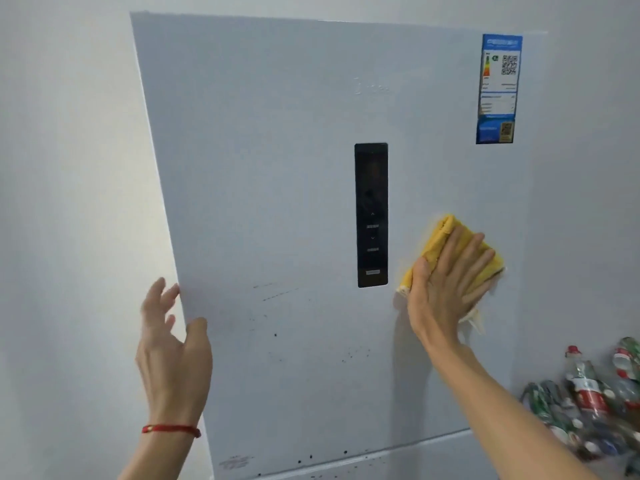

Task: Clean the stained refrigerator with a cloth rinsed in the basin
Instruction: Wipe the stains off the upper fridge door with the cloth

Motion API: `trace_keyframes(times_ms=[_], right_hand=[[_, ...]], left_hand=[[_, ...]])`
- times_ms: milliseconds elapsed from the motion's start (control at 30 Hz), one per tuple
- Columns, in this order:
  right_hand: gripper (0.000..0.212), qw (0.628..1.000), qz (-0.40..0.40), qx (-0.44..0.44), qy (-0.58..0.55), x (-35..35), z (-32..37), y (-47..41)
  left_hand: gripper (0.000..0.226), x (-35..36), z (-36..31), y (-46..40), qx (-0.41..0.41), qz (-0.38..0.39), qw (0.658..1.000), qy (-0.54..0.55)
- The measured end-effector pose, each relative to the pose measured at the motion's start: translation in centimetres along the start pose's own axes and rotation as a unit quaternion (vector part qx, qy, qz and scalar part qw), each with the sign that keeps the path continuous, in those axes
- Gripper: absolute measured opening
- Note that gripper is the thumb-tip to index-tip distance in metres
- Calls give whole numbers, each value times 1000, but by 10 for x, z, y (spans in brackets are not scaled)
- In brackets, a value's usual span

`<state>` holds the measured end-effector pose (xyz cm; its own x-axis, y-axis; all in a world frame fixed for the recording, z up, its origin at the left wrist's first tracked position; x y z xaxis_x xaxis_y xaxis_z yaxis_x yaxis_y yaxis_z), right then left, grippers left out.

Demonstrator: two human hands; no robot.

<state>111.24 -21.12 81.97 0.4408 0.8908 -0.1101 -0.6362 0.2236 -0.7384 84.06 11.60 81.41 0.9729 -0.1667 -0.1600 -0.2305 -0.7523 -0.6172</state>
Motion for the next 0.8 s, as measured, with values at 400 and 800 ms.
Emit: trace_keyframes(times_ms=[400, 800], right_hand=[[58, 864, 203, -455, 74, 166, 255, 173], [71, 938, 86, -313, 119, 20, 61, 0]], left_hand=[[37, -6, 13, -8, -82, 16, 981, 173], [63, 17, -2, 10, -23, -3, 995, 93]])
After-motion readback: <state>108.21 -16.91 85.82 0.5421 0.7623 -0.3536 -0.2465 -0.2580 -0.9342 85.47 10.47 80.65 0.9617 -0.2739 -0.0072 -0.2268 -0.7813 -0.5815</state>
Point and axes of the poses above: each hand's wrist, its own y-axis away from the middle knuckle, its own x-axis out of the palm, z = x × y, the point moved 9 cm from there along -y, towards the middle knuckle, and after that the axes turned 15 degrees about -y, right-handed, at the moved point
